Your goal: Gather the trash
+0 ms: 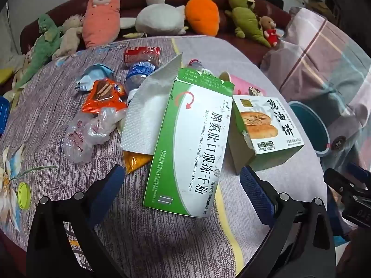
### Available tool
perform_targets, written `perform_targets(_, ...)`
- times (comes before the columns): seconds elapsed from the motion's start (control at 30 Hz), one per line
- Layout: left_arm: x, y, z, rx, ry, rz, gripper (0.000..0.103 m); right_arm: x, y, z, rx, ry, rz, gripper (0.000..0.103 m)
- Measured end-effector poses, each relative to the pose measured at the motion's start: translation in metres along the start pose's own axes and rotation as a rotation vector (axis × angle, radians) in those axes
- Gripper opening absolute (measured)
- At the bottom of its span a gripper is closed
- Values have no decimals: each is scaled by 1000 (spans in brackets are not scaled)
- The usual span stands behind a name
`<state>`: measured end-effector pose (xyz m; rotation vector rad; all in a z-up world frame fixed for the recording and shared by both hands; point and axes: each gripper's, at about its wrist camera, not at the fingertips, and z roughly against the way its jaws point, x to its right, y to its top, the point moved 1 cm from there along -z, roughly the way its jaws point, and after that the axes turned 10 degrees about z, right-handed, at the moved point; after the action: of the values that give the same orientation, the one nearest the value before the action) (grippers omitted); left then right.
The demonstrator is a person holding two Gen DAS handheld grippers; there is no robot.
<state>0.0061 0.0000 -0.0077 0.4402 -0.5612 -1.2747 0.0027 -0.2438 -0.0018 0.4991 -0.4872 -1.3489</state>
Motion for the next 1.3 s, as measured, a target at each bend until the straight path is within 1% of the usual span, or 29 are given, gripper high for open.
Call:
perform_targets(0.17, 0, 0, 1, 3, 5, -1, 99, -4, -1, -2, -9, 8, 3, 97)
perform_targets(0.23, 3, 4, 7, 4, 7, -3, 99, -5, -1, -3, -11, 11, 3, 97)
perform_targets(0.3, 3, 9, 11, 5, 10, 0, 99, -3, 3, 6, 0, 9, 7, 97)
perform_targets(0.4, -1, 14, 12, 6, 4, 7, 99, 1, 1, 8, 4, 8, 5, 97)
perform_targets(0.47, -8, 13, 18, 10, -12, 16, 99, 7, 1, 9, 1, 10, 0, 97)
perform_targets(0.5, -9, 14, 18, 11, -12, 17, 99, 7, 2, 9, -1, 6, -1, 97)
perform_targets(0.53, -9, 14, 18, 10, -12, 18, 99, -2, 3, 8, -4, -5, 1, 97)
perform_targets(0.63, -10, 14, 19, 10, -17, 16, 99, -1, 4, 8, -8, -6, 0, 97)
perform_targets(1.3, -13, 14, 13, -9, -34, 7, 99, 0, 6, 4, -21, -11, -12, 97)
